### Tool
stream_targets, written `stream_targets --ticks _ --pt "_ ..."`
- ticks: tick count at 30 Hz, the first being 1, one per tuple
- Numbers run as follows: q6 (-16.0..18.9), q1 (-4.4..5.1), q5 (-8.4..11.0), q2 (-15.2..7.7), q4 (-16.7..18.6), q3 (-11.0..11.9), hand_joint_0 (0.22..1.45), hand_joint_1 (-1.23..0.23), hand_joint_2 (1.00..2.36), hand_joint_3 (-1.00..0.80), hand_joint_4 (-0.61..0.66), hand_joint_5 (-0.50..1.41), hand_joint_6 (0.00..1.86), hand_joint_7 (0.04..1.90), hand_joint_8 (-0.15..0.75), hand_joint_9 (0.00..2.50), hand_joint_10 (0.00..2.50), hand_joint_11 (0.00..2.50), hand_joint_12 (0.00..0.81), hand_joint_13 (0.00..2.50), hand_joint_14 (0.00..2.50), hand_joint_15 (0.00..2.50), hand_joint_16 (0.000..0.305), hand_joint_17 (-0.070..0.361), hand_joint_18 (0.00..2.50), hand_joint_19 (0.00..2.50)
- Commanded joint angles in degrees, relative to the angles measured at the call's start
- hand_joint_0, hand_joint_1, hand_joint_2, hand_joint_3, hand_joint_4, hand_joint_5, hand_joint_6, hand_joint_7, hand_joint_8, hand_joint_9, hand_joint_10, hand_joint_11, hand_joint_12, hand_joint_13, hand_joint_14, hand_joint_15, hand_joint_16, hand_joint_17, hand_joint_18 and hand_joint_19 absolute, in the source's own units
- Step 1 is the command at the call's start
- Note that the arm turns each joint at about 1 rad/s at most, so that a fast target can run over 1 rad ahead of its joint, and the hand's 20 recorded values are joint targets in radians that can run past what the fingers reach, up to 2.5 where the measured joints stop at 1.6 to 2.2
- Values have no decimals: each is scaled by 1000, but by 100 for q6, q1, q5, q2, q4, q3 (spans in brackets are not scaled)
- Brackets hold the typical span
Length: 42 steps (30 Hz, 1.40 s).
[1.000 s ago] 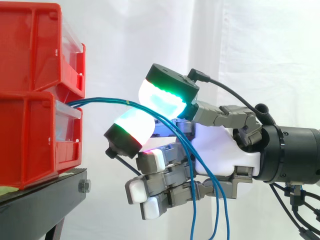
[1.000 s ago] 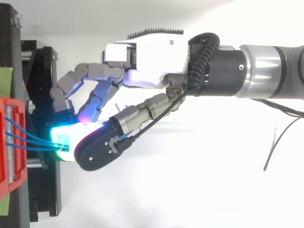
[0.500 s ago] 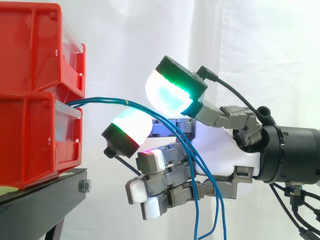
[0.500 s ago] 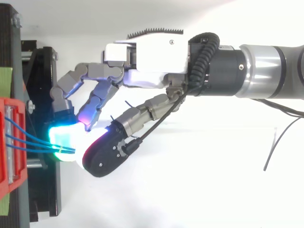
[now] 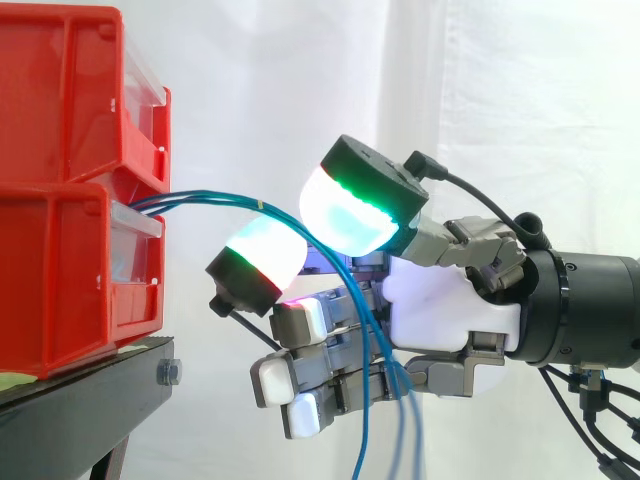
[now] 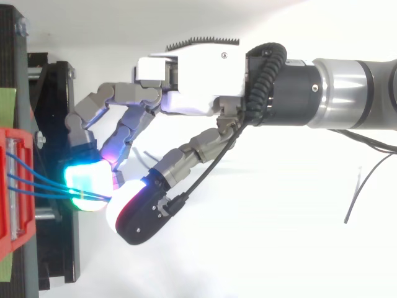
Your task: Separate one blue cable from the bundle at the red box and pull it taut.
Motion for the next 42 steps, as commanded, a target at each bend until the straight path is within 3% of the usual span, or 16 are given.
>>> stream_targets --ticks 1,4,8,12,19,21,26,33,38,42 --pt "0 -1 0 -1 0 -3 636 -823 1017 -259 -66 -187 882 1170 266 948 22 913 335 804 20 600 45 102 671 705" --pt "0 -1 0 -1 0 -3 598 -717 1016 -233 -8 -189 857 1075 274 905 22 793 345 782 21 593 47 106 643 733" --pt "0 -1 0 8 -9 -3 586 -536 1015 -227 32 -144 746 1135 286 883 18 720 362 760 20 583 50 112 617 763" --pt "0 -1 0 -1 -27 -3 604 -488 1016 -180 40 -116 697 1194 301 938 20 735 374 782 18 588 51 115 675 748" --pt "0 -1 0 -1 0 -3 599 -577 1018 -139 79 -115 691 1173 305 957 21 798 375 810 19 597 50 113 688 739" --pt "0 -1 0 -1 0 -3 568 -651 1014 -287 66 -116 685 1209 294 949 23 799 362 801 21 602 48 109 668 742" --pt "0 -1 0 8 0 -3 537 -621 1000 -499 77 -116 692 1177 308 975 21 808 373 816 21 594 50 112 684 742" --pt "0 8 0 -1 26 -3 516 -643 1000 -500 85 -117 697 1169 317 990 19 820 383 829 21 599 52 116 704 733" --pt "0 -1 0 -1 26 -3 589 -799 1001 -500 65 -140 761 1127 295 988 23 855 359 837 20 611 48 108 712 746" --pt "0 -1 0 -1 26 -3 616 -828 1015 -299 11 -155 798 1169 294 991 23 862 356 841 20 606 48 107 717 729"
